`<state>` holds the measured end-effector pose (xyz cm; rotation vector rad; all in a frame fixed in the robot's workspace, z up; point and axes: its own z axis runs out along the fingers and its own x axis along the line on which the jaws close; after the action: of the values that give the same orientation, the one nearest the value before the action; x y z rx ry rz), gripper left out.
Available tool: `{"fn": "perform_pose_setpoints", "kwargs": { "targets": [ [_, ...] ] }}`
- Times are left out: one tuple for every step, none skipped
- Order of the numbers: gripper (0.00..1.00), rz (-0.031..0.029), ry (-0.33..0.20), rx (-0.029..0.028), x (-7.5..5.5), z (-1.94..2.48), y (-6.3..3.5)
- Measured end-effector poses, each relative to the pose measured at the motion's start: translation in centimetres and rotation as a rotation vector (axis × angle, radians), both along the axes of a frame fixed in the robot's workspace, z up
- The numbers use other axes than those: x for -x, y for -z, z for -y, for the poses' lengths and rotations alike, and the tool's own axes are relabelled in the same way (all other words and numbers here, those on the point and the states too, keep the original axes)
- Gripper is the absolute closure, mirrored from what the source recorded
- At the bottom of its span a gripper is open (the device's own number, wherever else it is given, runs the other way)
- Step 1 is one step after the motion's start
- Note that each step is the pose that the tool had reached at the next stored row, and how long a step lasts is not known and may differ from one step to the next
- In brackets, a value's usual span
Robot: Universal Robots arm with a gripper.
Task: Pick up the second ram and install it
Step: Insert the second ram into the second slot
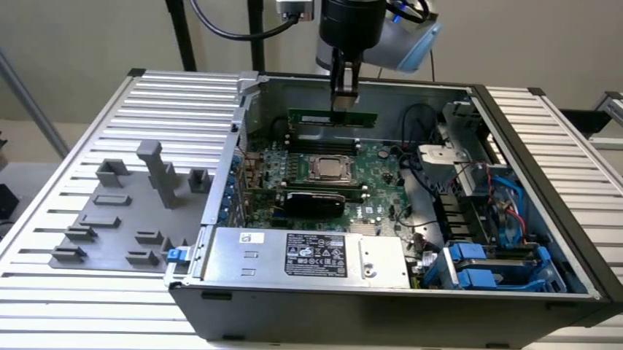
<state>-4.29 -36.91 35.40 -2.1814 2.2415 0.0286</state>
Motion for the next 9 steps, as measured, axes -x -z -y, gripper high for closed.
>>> {"fn": "perform_pose_setpoints", "kwargs": {
  "targets": [
    [1.0, 0.0001, 0.0, 0.0001, 0.0, 0.0, 0.0],
    [1.0, 0.0001, 0.0, 0.0001, 0.0, 0.0, 0.0],
    [1.0, 0.0, 0.0, 0.0002, 0.0, 0.0, 0.0],
    [1.0, 0.0001, 0.0, 0.0003, 0.0, 0.0, 0.0],
    [1.0, 0.0, 0.0, 0.0004, 0.0, 0.0, 0.0],
    [1.0, 0.0001, 0.0, 0.0004, 0.0, 0.0, 0.0],
    [1.0, 0.0001, 0.0, 0.0005, 0.0, 0.0, 0.0],
    [1.0, 0.0, 0.0, 0.0006, 0.0, 0.0, 0.0],
    [1.0, 0.0001, 0.0, 0.0006, 0.0, 0.0, 0.0]
  ]
}}
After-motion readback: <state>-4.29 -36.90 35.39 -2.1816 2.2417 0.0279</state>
